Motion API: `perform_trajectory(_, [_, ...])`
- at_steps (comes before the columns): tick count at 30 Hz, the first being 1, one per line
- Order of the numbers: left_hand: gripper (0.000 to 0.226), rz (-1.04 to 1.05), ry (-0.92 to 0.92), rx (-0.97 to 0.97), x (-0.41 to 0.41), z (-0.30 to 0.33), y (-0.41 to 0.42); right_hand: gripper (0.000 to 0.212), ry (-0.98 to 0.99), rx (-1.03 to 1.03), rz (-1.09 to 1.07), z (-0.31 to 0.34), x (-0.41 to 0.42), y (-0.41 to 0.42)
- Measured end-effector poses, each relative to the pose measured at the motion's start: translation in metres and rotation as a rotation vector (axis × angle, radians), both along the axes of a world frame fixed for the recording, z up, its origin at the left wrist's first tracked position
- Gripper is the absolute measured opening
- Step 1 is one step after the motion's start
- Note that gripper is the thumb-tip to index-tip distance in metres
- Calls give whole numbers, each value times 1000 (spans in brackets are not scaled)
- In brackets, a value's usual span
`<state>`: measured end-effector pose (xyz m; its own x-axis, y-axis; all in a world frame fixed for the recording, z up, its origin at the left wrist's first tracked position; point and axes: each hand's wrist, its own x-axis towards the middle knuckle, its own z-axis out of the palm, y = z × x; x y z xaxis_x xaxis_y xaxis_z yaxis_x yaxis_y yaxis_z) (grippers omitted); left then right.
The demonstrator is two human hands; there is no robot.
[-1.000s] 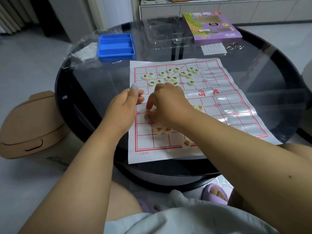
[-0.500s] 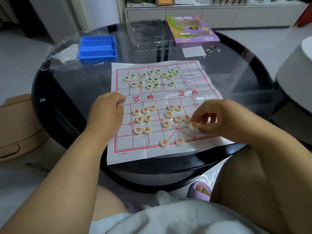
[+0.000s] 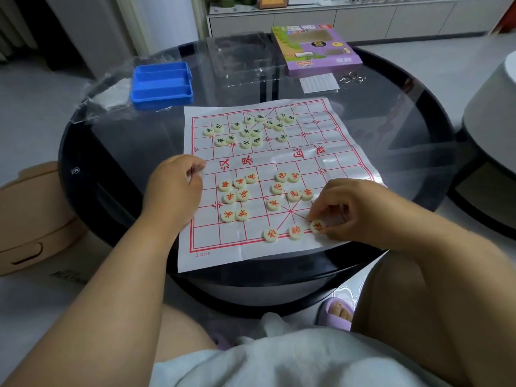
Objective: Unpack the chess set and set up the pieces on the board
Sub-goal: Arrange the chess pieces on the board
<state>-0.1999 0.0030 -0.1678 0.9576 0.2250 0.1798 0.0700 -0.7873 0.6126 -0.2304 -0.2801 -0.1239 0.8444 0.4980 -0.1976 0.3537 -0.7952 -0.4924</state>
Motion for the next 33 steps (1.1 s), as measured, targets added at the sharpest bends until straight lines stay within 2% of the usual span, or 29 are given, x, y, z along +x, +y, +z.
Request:
perform_trajectory(5, [23, 4, -3, -2, 1, -1, 0, 36, -113, 33, -4, -4, -4, 12])
perform_trajectory(10, [23, 8, -14, 0, 2, -2, 1, 29, -178, 37, 42, -11, -5, 21])
perform_trajectory(15, [23, 8, -16, -1, 3, -2, 1, 37, -221, 46, 56, -12, -8, 28])
perform_trajectory(19, [23, 12, -17, -2, 3, -3, 1, 36, -282, 49, 80, -17, -12, 42])
perform_trajectory(23, [23, 13, -20, -3, 3, -3, 1, 30, -297, 66, 88, -18, -13, 45])
perform_trajectory(27, [23, 17, -21, 1, 2, -3, 0, 33, -287, 74, 87, -17, -13, 45])
perform_trajectory(33, [21, -5, -28, -10, 3, -5, 2, 32, -224, 157, -18, -12, -8, 37])
